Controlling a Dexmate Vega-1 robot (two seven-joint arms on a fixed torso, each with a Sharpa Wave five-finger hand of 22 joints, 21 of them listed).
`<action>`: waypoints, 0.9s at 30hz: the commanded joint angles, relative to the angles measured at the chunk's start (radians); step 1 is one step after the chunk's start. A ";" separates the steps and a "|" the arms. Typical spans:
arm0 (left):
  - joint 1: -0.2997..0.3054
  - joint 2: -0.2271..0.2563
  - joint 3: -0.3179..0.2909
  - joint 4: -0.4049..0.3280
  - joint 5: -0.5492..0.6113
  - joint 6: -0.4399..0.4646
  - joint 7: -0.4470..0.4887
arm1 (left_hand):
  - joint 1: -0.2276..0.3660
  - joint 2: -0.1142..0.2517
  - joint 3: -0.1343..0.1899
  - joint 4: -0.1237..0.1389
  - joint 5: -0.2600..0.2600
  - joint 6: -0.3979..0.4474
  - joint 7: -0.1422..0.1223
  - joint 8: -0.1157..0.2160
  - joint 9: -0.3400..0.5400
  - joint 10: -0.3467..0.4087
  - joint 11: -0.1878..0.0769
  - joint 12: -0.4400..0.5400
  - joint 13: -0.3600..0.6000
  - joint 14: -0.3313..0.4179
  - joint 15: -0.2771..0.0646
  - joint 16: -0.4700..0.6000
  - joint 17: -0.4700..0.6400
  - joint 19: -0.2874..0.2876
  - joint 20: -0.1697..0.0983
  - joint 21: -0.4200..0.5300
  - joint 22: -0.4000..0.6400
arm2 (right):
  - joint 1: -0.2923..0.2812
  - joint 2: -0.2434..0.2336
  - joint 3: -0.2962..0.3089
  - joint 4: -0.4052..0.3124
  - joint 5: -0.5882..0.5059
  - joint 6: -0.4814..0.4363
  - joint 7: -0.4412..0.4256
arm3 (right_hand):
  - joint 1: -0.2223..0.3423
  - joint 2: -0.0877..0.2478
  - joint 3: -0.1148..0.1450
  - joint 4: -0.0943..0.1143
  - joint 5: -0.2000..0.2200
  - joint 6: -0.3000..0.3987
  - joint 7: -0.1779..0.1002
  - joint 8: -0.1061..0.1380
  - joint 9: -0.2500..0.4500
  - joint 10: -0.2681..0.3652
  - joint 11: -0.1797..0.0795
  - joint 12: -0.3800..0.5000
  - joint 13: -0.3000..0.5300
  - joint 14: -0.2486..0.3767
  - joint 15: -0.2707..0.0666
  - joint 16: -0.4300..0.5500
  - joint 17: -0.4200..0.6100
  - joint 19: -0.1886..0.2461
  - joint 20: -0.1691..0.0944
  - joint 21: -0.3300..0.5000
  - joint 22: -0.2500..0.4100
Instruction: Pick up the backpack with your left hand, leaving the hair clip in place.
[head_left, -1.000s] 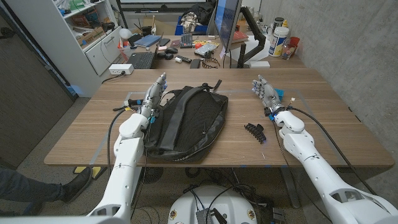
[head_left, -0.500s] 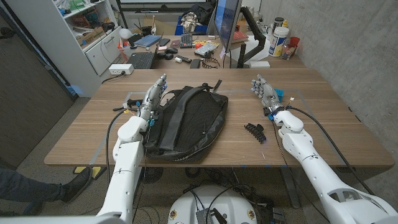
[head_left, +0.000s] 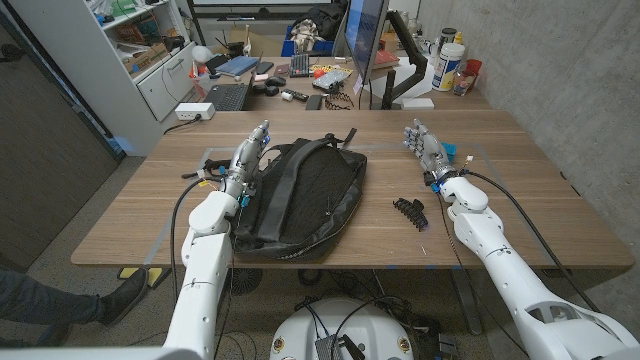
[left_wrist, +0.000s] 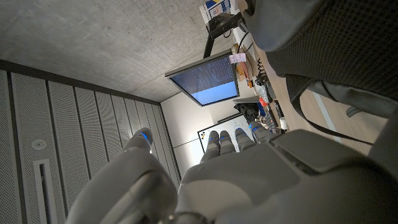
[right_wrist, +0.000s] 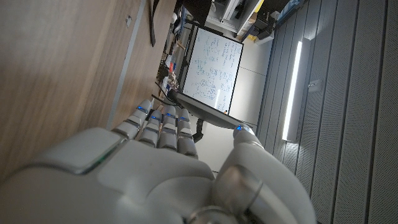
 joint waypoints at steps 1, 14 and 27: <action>0.043 -0.006 0.014 -0.041 0.003 -0.038 0.008 | 0.017 0.001 0.004 -0.007 0.010 0.005 0.000 0.005 0.003 0.005 -0.002 0.006 0.004 0.004 -0.001 0.005 0.004 0.001 0.005 -0.004 0.005 | 0.006 0.001 0.011 0.017 0.009 0.006 0.013 | 0.004 0.005 -0.001 -0.006 0.006 0.003 -0.003 -0.003 0.002 0.005 -0.002 -0.001 0.003 0.004 0.002 0.000 0.005 0.004 0.009 -0.003 0.005; 0.103 0.023 0.062 -0.102 0.038 -0.107 0.061 | 0.024 0.002 0.003 -0.011 0.009 0.008 -0.002 0.005 0.003 0.008 -0.005 0.006 0.004 0.011 -0.001 0.006 0.004 0.003 0.013 -0.009 0.005 | 0.001 -0.002 0.015 0.014 0.009 0.007 0.013 | 0.003 0.005 -0.003 -0.008 0.006 0.004 -0.006 -0.004 0.002 0.004 -0.003 -0.002 0.003 0.005 0.001 0.000 0.005 0.004 0.009 -0.008 0.005; 0.141 0.055 0.091 -0.119 0.029 -0.139 0.085 | 0.031 0.004 0.003 -0.014 0.009 0.010 -0.004 0.004 0.003 0.010 -0.005 0.006 0.003 0.014 -0.001 0.005 0.004 0.003 0.017 -0.013 0.005 | -0.004 -0.002 0.020 0.012 0.012 0.011 0.013 | 0.004 0.007 -0.004 -0.010 0.006 0.004 -0.009 -0.005 0.002 0.004 -0.003 -0.002 0.003 0.006 0.002 -0.001 0.005 0.004 0.011 -0.013 0.006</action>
